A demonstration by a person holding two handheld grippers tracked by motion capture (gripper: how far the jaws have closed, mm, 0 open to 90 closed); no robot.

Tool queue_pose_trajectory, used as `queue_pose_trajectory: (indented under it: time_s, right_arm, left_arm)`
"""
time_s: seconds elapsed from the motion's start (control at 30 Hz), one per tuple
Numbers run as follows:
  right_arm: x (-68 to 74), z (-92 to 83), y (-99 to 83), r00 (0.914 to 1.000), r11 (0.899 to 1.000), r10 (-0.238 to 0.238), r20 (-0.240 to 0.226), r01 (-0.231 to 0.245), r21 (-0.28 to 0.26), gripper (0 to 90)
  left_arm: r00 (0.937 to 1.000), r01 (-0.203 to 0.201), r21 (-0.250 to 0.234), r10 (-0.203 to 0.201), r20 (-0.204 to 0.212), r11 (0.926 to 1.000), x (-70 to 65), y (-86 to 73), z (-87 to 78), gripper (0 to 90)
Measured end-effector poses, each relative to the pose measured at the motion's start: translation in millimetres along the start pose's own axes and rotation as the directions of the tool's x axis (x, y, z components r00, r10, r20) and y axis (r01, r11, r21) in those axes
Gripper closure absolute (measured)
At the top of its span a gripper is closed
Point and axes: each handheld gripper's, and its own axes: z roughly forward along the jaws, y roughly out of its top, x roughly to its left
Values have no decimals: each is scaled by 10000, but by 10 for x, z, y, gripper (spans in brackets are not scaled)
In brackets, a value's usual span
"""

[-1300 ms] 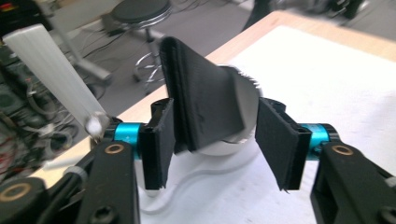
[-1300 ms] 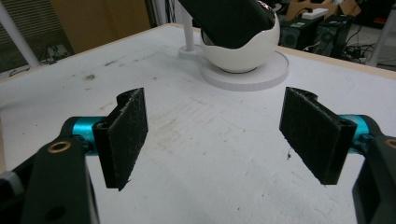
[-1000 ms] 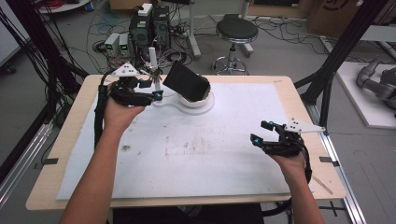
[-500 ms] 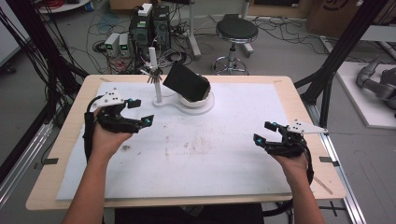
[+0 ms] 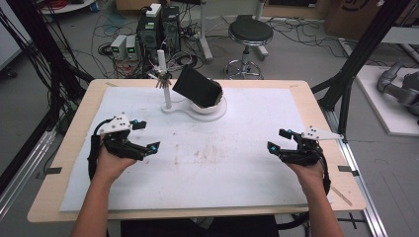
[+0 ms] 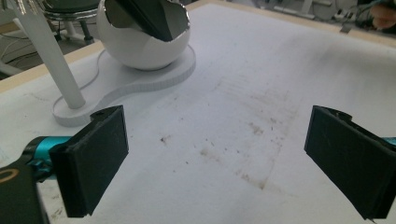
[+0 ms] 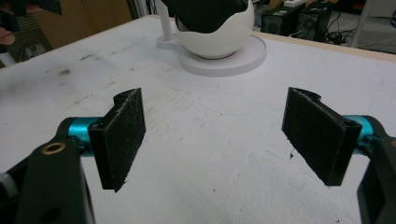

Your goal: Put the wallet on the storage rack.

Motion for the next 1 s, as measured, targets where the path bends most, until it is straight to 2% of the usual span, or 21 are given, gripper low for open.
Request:
queue_pose_trajectory:
  time_s: [0.07,0.33,0.77,1.0]
  right_arm:
    - [3,13,1,10000,10000,-7,-37,7,72,222]
    - [23,5,2,10000,9999,-51,-6,51,97,222]
    - [13,31,-6,9999,9997,91,-51,-90,214,221]
    - [17,26,-5,10000,9998,10,-45,-9,191,221]
  left_arm:
    - [9999,7,-123,-5,125,9999,-23,-25,6,62]
    - [9998,93,-85,-91,196,9999,-36,-57,13,62]
    - [9998,201,-64,-201,58,9998,-14,-65,4,62]
    - [9997,227,-56,-227,-43,9997,-5,-66,-10,62]
